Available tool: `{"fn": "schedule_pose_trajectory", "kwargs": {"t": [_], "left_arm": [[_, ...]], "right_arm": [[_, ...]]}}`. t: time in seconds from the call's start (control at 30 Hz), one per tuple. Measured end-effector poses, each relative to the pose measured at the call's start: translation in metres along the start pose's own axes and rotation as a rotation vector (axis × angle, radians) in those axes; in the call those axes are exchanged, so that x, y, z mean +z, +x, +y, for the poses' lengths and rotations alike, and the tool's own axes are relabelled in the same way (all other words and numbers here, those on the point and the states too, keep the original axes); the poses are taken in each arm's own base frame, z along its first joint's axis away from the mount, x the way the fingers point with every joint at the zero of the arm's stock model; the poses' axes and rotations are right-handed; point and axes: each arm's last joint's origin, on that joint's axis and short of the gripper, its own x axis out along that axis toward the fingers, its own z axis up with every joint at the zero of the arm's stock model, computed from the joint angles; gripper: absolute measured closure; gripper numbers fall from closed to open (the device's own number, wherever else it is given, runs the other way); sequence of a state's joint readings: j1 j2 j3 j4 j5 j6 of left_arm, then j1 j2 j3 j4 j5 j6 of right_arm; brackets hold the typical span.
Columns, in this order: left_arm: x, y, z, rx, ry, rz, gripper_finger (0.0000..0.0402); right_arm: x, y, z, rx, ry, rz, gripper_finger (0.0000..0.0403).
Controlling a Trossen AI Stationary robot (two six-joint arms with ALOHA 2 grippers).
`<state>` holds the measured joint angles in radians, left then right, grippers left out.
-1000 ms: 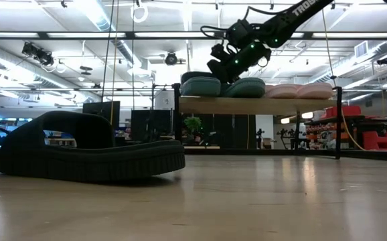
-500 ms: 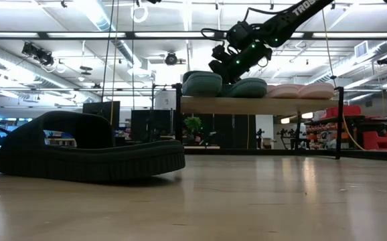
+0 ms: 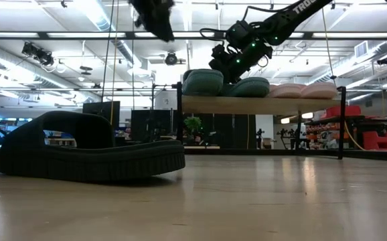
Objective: Pick and place slides into the shelf
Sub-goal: Put the green slipper on the shelf
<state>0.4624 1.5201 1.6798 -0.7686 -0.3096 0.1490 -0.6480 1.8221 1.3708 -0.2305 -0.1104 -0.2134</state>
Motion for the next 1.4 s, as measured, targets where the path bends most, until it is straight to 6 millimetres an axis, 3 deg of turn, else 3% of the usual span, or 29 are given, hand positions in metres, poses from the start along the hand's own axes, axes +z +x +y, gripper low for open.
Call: {"fn": "schedule_pose_trajectory", "kwargs": {"t": [0.2, 0.43, 0.73, 1.07, 1.4], "left_arm": [[-0.014, 0.056, 0.014, -0.140, -0.015, 0.099, 0.0225], [-0.020, 0.110, 0.009, -0.175, 0.038, 0.092, 0.0226], [-0.024, 0.130, 0.001, -0.245, -0.013, 0.091, 0.0230], [-0.045, 0.171, -0.013, -0.322, -0.021, 0.189, 0.0230], [-0.050, 0.175, -0.009, -0.308, -0.050, 0.214, 0.0230]], "right_arm": [[0.000, -0.001, 0.001, 0.003, 0.000, 0.002, 0.0403], [0.000, -0.001, 0.001, 0.003, 0.000, 0.002, 0.0403], [0.000, -0.001, 0.001, 0.005, 0.000, 0.002, 0.0403], [0.000, 0.000, 0.002, 0.008, 0.020, 0.003, 0.0403], [-0.001, 0.000, 0.003, 0.034, 0.030, 0.006, 0.0403]]}}
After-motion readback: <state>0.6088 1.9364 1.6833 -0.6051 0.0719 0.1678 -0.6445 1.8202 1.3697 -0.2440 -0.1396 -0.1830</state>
